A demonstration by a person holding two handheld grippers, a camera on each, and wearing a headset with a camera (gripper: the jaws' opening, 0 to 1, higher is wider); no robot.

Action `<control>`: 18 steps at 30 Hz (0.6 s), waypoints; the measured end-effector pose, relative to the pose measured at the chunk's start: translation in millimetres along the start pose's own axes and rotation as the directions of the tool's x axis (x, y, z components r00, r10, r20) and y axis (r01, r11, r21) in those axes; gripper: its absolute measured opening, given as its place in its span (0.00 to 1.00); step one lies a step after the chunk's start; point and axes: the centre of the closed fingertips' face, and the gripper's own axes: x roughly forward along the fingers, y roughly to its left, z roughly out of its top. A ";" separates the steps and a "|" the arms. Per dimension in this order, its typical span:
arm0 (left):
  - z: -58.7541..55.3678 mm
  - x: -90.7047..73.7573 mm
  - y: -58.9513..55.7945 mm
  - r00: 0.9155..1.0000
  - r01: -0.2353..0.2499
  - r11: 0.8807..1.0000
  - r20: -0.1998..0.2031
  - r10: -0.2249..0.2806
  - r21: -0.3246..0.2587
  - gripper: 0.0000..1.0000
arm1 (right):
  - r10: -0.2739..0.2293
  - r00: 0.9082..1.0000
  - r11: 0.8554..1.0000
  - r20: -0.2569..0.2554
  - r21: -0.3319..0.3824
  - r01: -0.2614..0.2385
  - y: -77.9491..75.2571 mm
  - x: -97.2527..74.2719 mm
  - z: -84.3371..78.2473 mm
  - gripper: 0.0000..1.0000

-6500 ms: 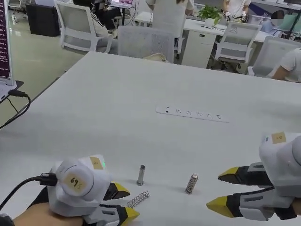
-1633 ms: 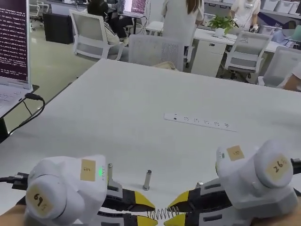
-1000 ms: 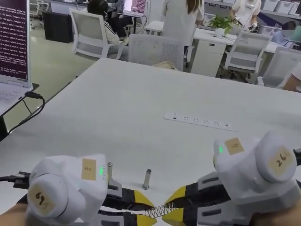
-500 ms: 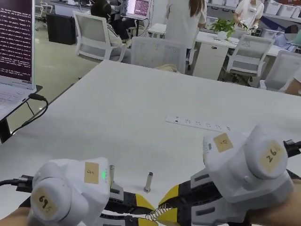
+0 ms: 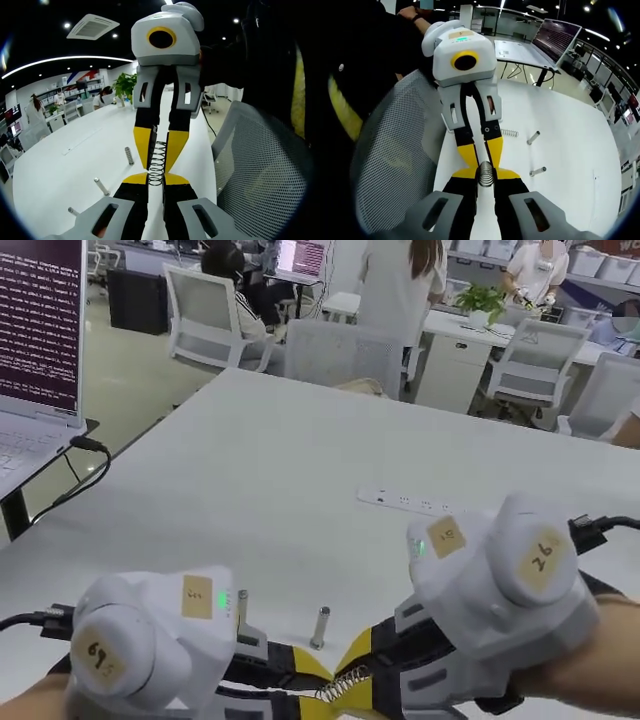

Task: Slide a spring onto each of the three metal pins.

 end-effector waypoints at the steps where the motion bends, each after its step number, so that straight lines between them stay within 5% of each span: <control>1: 0.1 -0.1 0.1 1.000 -0.001 1.000 0.002 0.001 -0.002 0.02 | 0.004 1.000 1.000 -0.006 -0.005 -0.004 0.1 0.5 0.3 0.09; 18: -1.9 0.1 2.8 1.000 -0.010 1.000 0.004 0.010 -0.022 0.05 | 0.050 0.995 0.997 -0.091 -0.046 -0.054 -3.4 2.6 0.5 0.08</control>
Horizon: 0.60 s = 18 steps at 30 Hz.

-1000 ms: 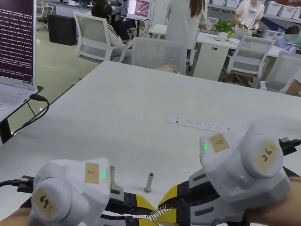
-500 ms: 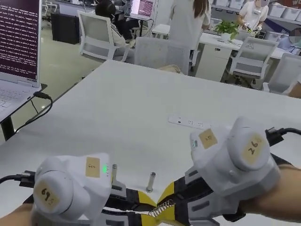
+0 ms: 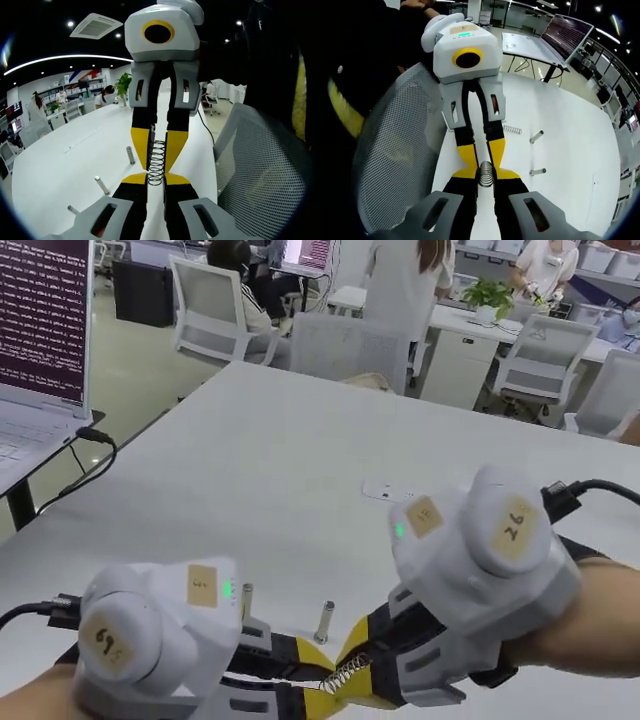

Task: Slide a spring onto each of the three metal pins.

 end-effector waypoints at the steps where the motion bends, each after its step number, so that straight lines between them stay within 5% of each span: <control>1: -0.9 -0.1 -0.2 1.000 0.002 1.000 -0.005 -0.002 -0.006 0.06 | 0.001 1.000 1.000 -0.011 -0.007 -0.001 -0.9 0.0 -0.4 0.08; 18: -15.1 -18.1 12.8 0.999 -0.040 0.996 -0.021 0.038 -0.079 0.15 | -0.002 0.996 0.999 -0.094 -0.042 -0.002 -16.8 -4.6 -8.9 0.08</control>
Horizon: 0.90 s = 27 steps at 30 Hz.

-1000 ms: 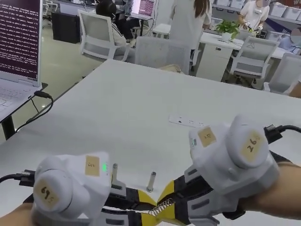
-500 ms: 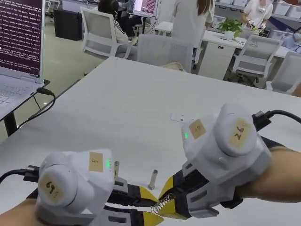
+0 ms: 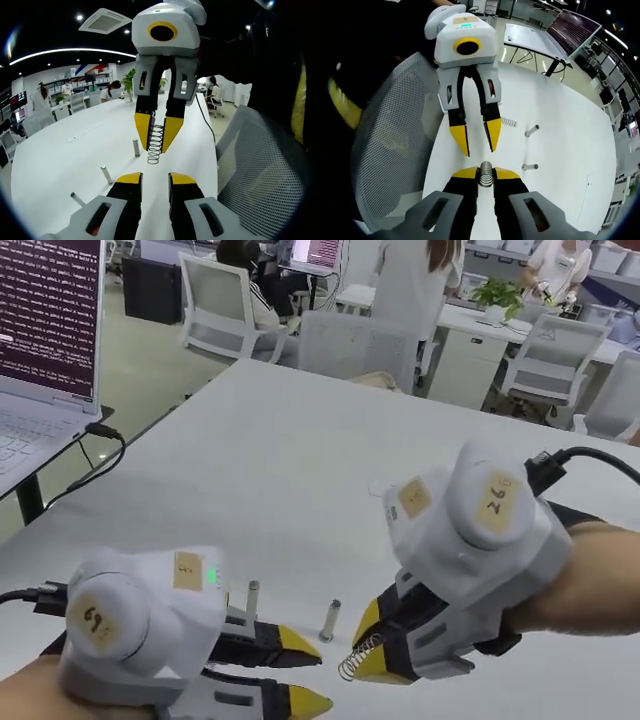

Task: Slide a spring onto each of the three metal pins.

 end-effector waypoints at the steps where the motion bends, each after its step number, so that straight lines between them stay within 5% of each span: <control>1: -0.9 -1.4 0.7 1.000 -0.003 1.000 0.002 0.003 -0.009 0.16 | -0.004 1.000 1.000 -0.001 0.002 0.004 -1.0 0.0 -0.6 0.08; 14: -12.1 -21.8 13.7 0.997 -0.075 0.994 0.009 0.076 -0.078 0.31 | -0.025 1.000 1.000 -0.008 0.015 0.025 -11.5 -4.5 -5.2 0.08; 27: -19.5 -47.2 28.3 0.981 -0.182 0.972 0.036 0.189 -0.149 0.46 | -0.040 0.999 0.999 -0.019 0.022 0.041 -27.1 -9.9 -8.1 0.08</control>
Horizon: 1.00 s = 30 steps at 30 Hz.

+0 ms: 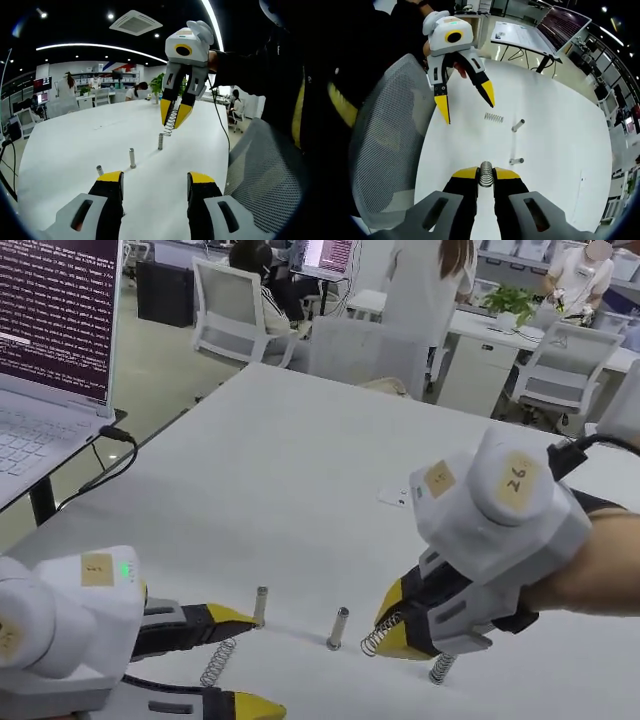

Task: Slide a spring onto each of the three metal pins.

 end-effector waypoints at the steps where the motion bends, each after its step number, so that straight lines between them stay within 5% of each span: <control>1: -1.5 -1.6 1.4 1.000 -0.007 1.000 0.000 0.007 -0.004 0.47 | 0.000 1.000 1.000 0.000 0.001 0.000 -1.4 -0.2 0.3 0.08; 13: -8.0 -18.5 10.4 0.995 -0.097 0.995 0.009 0.097 -0.027 0.61 | -0.014 1.000 1.000 -0.007 -0.004 0.014 -22.1 1.3 1.3 0.08; 30: -5.8 -19.2 0.7 0.994 -0.107 0.994 0.015 0.107 -0.013 0.73 | -0.018 0.998 1.000 -0.066 -0.020 0.017 -56.6 19.4 -2.7 0.08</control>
